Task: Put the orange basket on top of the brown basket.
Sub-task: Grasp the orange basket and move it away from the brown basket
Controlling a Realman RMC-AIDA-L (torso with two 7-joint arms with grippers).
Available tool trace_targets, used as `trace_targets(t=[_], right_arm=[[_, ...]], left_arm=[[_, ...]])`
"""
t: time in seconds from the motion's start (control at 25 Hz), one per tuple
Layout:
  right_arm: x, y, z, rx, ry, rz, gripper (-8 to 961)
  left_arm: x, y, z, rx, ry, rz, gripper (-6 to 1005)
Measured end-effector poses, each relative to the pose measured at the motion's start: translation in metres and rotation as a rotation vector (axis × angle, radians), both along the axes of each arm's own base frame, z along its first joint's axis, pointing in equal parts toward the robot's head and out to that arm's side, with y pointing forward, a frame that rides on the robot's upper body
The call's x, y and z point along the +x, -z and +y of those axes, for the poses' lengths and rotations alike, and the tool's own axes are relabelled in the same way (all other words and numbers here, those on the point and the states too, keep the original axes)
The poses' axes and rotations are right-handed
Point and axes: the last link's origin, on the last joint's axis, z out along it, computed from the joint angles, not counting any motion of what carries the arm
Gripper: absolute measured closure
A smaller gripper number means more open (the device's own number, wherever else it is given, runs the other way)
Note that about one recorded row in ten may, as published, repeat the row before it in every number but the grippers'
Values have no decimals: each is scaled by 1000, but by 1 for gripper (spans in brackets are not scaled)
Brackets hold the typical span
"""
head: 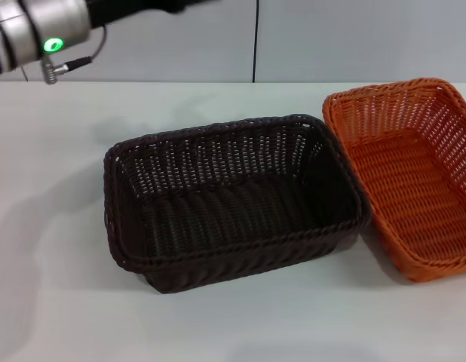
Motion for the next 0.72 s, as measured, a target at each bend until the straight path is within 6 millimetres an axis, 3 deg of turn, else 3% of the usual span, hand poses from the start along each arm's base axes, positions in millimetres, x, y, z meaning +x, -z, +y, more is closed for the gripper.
trace_targets(t=[0.04,0.08,0.16,0.2,0.24,0.28,0.4,0.72], right_arm=[[0,0,0,0,0,0,375],[-23,-10,-2,-75,-171,-61,375],[-32,-14,-4,-103,-233,-90,375],[-51,-23,-2,-210,-336,-180,375],[-51,-23,-2,-210,-336,-180,375],[-69,-27,6,-389,-392,-300,375],[-84,-22,19,-651,-382,-477,375],[-102,-12,32,-985,-300,-871,375]], left_arm=[[0,0,0,0,0,0,139],[-8,-4,-4,3,-14,-126,139],[-10,-6,-6,3,-12,-174,139],[-14,-7,-9,6,-8,-220,139],[-16,-9,-12,16,4,-265,139],[-20,-12,-18,48,41,-340,139],[-24,-11,-22,76,71,-393,139],[-40,-11,-35,246,148,-552,139]])
